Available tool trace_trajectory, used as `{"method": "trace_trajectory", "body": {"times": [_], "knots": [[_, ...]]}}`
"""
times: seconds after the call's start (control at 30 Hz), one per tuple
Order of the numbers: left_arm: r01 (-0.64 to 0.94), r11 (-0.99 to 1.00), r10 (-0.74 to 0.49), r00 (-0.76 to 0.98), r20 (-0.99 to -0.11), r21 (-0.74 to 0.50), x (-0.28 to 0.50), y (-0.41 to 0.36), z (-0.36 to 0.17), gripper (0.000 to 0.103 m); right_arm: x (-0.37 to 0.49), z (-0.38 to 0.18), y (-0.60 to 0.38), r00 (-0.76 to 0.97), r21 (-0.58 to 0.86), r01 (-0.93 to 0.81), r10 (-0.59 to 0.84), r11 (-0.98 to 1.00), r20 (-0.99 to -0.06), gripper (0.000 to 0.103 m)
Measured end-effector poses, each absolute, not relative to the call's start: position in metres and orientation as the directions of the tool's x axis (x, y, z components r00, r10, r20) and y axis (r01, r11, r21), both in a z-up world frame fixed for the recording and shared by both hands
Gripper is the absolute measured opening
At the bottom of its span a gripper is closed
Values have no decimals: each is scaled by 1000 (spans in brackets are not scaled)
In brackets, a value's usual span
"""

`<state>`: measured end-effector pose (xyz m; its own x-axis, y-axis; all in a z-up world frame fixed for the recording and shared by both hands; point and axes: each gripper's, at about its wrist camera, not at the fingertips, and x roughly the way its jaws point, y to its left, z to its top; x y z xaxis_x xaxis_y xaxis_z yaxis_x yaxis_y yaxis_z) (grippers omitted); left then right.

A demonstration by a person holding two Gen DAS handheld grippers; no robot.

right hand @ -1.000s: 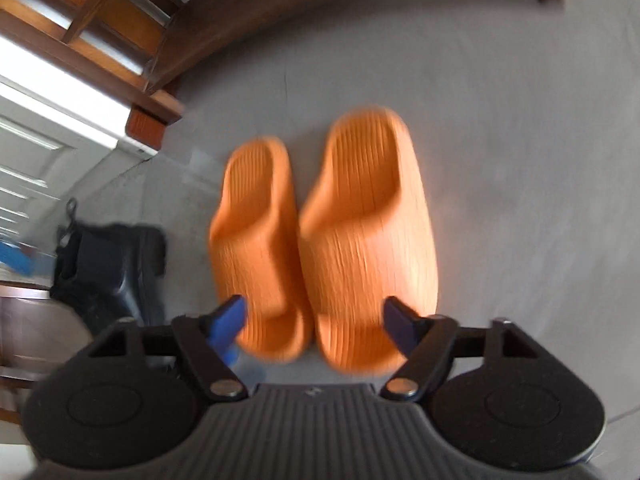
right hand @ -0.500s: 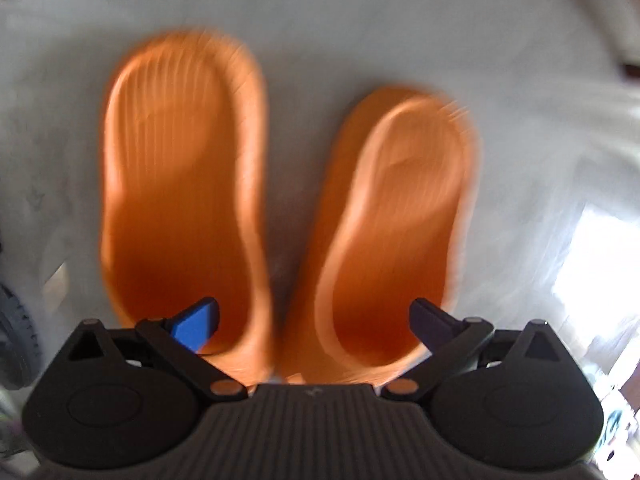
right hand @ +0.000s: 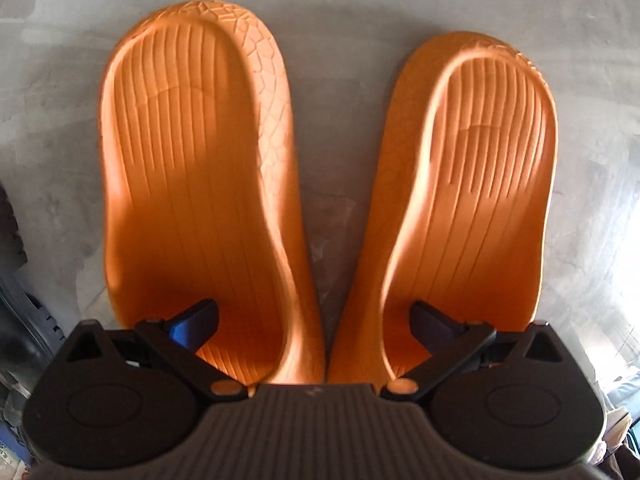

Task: Organize scattered shoes

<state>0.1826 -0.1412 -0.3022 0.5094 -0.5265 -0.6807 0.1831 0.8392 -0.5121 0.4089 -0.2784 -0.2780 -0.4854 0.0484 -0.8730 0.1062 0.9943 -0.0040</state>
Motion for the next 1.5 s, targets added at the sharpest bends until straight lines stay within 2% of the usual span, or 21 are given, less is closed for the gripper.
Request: {"method": "trace_trajectory", "body": {"times": [0.17, 0.4, 0.47, 0.6, 0.67, 0.7, 0.73, 0.77, 0.83, 1.07, 1.5], "knots": [[209, 850, -516, 508, -689, -483, 180, -145, -297, 47, 423, -306, -285, -624, -34, 116, 46, 993, -780, 103], [219, 857, -507, 516, -690, -466, 175, -148, -294, 47, 420, -321, -298, -665, -24, 113, 57, 993, -745, 103], [217, 862, -499, 521, -692, -458, 172, -149, -293, 47, 418, -321, -300, -660, -24, 110, 55, 994, -750, 103], [216, 874, -479, 528, -701, -435, 173, -153, -289, 47, 398, -310, -302, -573, -6, 60, 30, 998, -819, 102], [221, 875, -478, 528, -702, -430, 172, -153, -287, 47, 383, -299, -300, -505, 2, 10, 7, 1000, -863, 99], [221, 877, -476, 528, -703, -427, 172, -154, -286, 47, 375, -293, -299, -469, 2, -7, -1, 1000, -883, 91], [222, 878, -473, 529, -704, -423, 171, -154, -285, 47, 371, -288, -300, -445, 6, -21, -4, 1000, -895, 78], [221, 879, -471, 529, -705, -421, 171, -155, -284, 47, 369, -283, -304, -431, 13, -32, -2, 999, -903, 69], [215, 882, -466, 530, -708, -419, 172, -155, -284, 47, 366, -275, -311, -409, 26, -53, 2, 998, -912, 28], [211, 887, -456, 542, -706, -411, 168, -154, -280, 48, 349, -275, -338, -350, 83, -34, 66, 996, -934, 26], [224, 910, -413, 539, -734, -348, 165, -165, -271, 48, 315, -260, -418, -161, 230, 147, 253, 962, -954, 24]]}}
